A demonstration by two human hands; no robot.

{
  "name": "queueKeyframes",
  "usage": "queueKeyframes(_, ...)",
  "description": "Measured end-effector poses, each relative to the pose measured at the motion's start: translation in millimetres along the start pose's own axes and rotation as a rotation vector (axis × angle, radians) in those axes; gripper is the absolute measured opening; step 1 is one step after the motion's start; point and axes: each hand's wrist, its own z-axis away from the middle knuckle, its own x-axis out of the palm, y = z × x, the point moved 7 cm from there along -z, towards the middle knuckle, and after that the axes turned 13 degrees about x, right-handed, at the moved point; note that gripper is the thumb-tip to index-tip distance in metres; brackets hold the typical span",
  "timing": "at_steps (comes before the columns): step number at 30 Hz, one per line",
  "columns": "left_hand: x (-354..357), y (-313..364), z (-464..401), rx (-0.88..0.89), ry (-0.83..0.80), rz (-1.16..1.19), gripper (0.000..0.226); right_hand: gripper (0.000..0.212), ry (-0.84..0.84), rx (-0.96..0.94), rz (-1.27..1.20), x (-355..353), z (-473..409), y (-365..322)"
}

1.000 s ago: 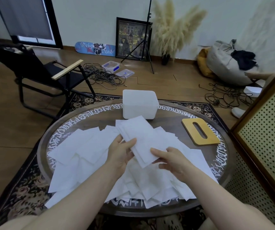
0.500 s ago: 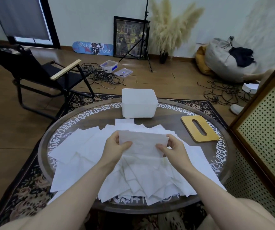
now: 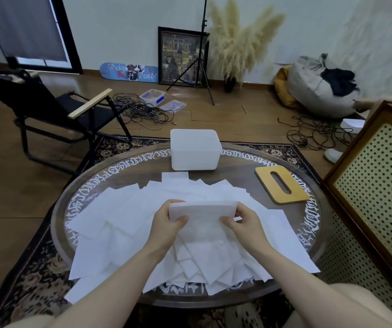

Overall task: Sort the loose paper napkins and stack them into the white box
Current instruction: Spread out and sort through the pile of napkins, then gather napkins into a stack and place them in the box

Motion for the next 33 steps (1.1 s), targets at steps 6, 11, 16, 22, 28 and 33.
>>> queueKeyframes(6, -9.6, -12.0, -2.0, -0.059, 0.03, -0.17, 0.017, 0.005, 0.02, 0.109, 0.072, -0.4, -4.5, 18.7)
queueKeyframes(11, -20.9, -1.4, -9.1, -0.037, 0.143, -0.225, 0.015, 0.005, 0.035, 0.143, -0.152, -2.8, -4.0, 6.4)
queueKeyframes(16, -19.0, 18.7, -25.7, -0.01, 0.199, -0.055, 0.017, 0.018, 0.072, 0.222, -0.349, -5.3, -11.3, -8.3)
queueKeyframes(22, -20.6, 39.0, -79.1, -0.001, 0.164, -0.063, 0.019, 0.018, 0.103, 0.231, -0.339, -6.5, -49.5, -44.1)
queueKeyframes(28, -26.8, 51.0, -150.9, -0.026, 0.162, -0.121, 0.023, 0.019, 0.16, 0.229, -0.297, -3.3, -111.7, -87.0)
queueKeyframes(33, -25.4, 36.4, -205.7, -0.076, 0.187, -0.172, 0.025, 0.021, 0.188, 0.278, -0.227, 2.4, -167.5, -93.2)
